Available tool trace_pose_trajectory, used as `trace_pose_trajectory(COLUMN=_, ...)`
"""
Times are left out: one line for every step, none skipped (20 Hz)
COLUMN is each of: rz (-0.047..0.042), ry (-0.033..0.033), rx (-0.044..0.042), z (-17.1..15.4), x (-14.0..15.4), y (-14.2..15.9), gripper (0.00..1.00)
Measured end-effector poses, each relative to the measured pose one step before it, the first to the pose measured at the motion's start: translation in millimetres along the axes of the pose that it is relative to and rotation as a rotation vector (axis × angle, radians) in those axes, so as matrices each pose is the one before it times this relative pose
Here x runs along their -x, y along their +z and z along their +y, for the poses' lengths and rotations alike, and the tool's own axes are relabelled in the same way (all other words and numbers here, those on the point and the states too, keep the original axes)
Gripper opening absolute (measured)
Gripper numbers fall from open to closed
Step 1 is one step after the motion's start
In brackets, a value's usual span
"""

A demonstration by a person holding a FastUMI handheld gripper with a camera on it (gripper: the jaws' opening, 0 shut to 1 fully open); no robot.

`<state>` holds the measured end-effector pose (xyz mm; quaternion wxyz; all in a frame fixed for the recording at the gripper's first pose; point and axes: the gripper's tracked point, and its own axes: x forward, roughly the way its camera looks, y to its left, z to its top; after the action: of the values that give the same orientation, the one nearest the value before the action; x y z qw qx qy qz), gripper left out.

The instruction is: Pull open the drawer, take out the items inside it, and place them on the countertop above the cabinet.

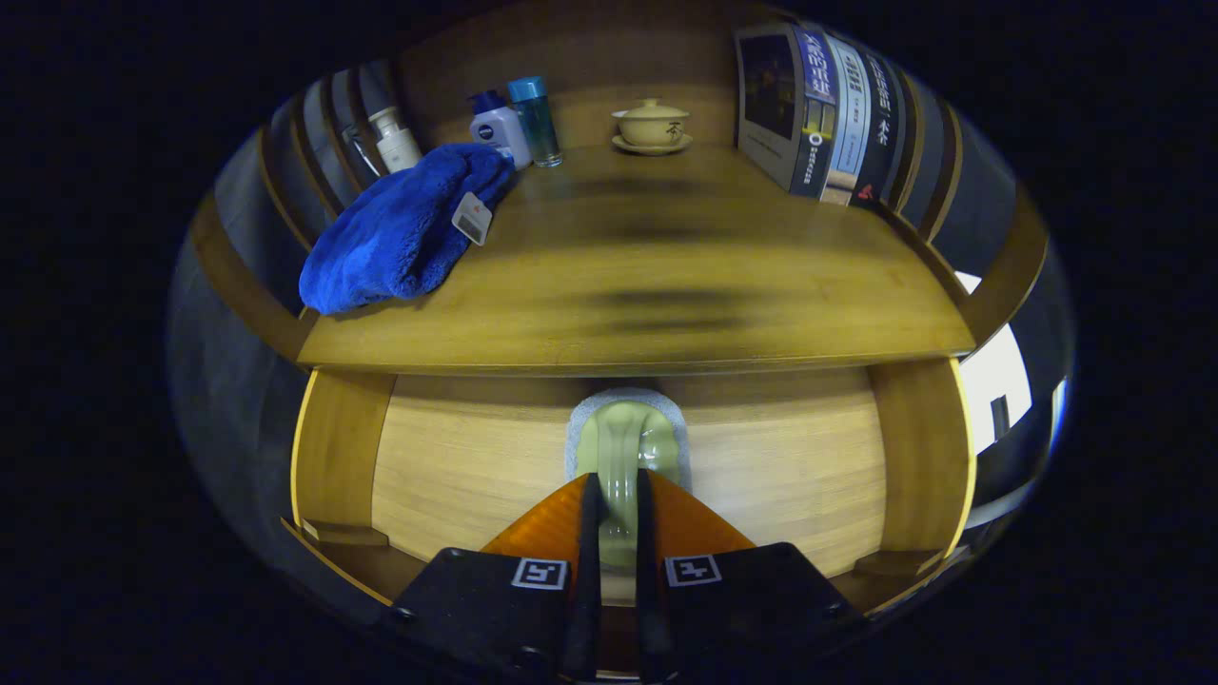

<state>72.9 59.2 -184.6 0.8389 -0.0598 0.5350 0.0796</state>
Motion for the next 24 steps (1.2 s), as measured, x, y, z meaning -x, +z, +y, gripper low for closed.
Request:
trace_pose_trajectory(rz=0.00368, ry=0.01176, rx=-0.007, z=2.67, x=4.53, y=-0.17, gripper=0.24)
trace_pose_trajectory(rz=-0.00327, ry=0.01412, rx=-0.01296, z=3.27, x=6.33, y=2.31, gripper=0.24)
trace_pose_trajectory(rz=-0.00356, ry=0.01196, rx=-0.00888, z=2.76, x=7.74, y=2.74, gripper=0.24)
trace_pose_trajectory(rz=-0.0057, ry=0.01154, rx=0.0009, z=3.13, x=10.11, y=5.24, gripper=0.24)
trace_pose_trajectory(rz=-0.01403, ry=0.00548, rx=0.00566, z=2.71, x=10.36, y=8.14, gripper=0.24)
trace_pose_trajectory(rz=-0.00892, ry=0.00054, rx=0.00896, z=1.13, x=10.33, y=6.03, gripper=0.24)
trace_pose_trajectory(rz=-0.00495, ry=0.00597, rx=0.0026, z=1.02, x=9.16, y=4.42, gripper=0.24)
trace_pose_trajectory(rz=-0.00608, ry=0.00576, rx=-0.00215, z=1.18, x=7.83, y=5.43, gripper=0.24)
trace_pose_trajectory(rz=-0.00773, ry=0.00232, rx=-0.00385, z=-0.67, x=7.52, y=5.58, gripper=0.24)
trace_pose_trajectory(rz=-0.01015, ry=-0.002, rx=0.00456, z=0.41, x=5.43, y=6.32, gripper=0.24)
trace_pose_trajectory(rz=-0.01632, ry=-0.0116, rx=0.01331, z=-3.59, x=3.3, y=5.61, gripper=0.24)
trace_pose_trajectory(rz=-0.01132, ry=-0.0069, rx=0.0106, z=-2.04, x=5.95, y=5.63, gripper=0.24)
trace_pose_trajectory(rz=-0.01045, ry=0.00252, rx=-0.00201, z=1.69, x=4.42, y=4.76, gripper=0.24)
trace_pose_trajectory(rz=-0.00506, ry=0.00198, rx=-0.00713, z=0.35, x=2.1, y=5.59, gripper=0.24)
trace_pose_trajectory(rz=-0.00365, ry=0.00064, rx=-0.00821, z=-0.14, x=1.17, y=5.1, gripper=0.24)
trace_pose_trajectory(rz=-0.00858, ry=-0.00314, rx=-0.00805, z=-0.53, x=-0.76, y=6.29, gripper=0.24)
trace_pose_trajectory(rz=-0.00513, ry=-0.00314, rx=-0.00301, z=-1.02, x=-1.02, y=6.44, gripper=0.24)
trace_pose_trajectory(rz=-0.00855, ry=-0.00051, rx=-0.00664, z=-0.38, x=-1.88, y=8.17, gripper=0.24)
trace_pose_trajectory(rz=-0.00774, ry=-0.00157, rx=-0.00936, z=-0.77, x=-2.96, y=7.2, gripper=0.24)
trace_pose_trajectory(rz=-0.01019, ry=-0.0024, rx=-0.00875, z=-0.4, x=-3.55, y=8.99, gripper=0.24)
trace_pose_trajectory(rz=-0.0079, ry=-0.00805, rx=-0.00599, z=-2.46, x=-3.91, y=8.67, gripper=0.24)
trace_pose_trajectory(rz=-0.00581, ry=-0.00576, rx=-0.00744, z=-1.18, x=-3.23, y=9.52, gripper=0.24)
trace_pose_trajectory(rz=-0.00641, ry=-0.0005, rx=-0.00841, z=1.1, x=-5.33, y=7.52, gripper=0.24)
trace_pose_trajectory(rz=-0.00062, ry=0.00298, rx=-0.0065, z=0.58, x=-5.19, y=7.14, gripper=0.24)
